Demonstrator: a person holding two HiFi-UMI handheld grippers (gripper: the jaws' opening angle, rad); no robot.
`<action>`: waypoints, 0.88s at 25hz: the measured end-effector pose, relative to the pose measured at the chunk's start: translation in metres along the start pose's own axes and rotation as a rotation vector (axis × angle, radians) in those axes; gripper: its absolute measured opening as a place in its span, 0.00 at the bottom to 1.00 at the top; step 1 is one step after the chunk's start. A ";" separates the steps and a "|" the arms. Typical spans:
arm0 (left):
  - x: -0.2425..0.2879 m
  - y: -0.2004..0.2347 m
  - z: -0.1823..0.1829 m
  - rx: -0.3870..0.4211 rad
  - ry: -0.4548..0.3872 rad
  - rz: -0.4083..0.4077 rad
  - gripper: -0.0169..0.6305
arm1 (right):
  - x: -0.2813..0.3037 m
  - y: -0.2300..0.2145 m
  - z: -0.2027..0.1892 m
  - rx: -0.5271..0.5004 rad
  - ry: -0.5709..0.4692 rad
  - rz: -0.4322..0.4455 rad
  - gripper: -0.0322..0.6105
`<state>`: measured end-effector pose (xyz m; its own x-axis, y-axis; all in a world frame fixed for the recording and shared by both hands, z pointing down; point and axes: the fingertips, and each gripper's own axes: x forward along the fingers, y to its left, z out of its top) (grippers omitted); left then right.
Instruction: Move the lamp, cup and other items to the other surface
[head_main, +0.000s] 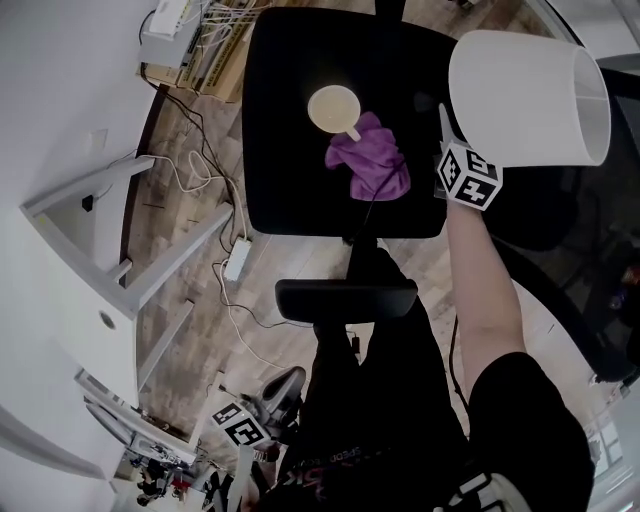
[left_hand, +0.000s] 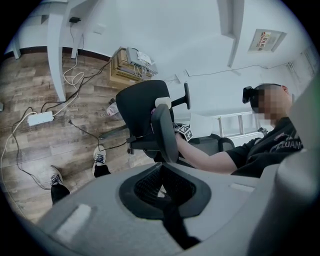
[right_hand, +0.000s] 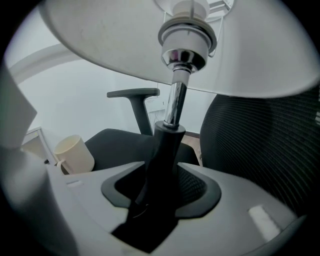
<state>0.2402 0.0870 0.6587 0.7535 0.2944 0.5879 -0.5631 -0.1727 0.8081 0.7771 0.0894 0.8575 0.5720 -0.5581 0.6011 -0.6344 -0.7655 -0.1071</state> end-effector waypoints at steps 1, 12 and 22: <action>0.001 -0.002 0.001 0.004 -0.003 -0.007 0.02 | -0.003 0.000 -0.003 -0.001 0.013 0.002 0.36; 0.000 -0.008 -0.002 0.047 -0.052 -0.084 0.02 | -0.037 -0.006 -0.041 0.028 0.171 0.017 0.36; -0.039 -0.002 -0.009 0.061 -0.153 -0.168 0.02 | -0.087 0.013 -0.044 -0.035 0.256 0.061 0.35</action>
<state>0.2084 0.0842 0.6340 0.8801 0.1790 0.4399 -0.4075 -0.1910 0.8930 0.6959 0.1425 0.8386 0.3846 -0.5002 0.7758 -0.6835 -0.7192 -0.1248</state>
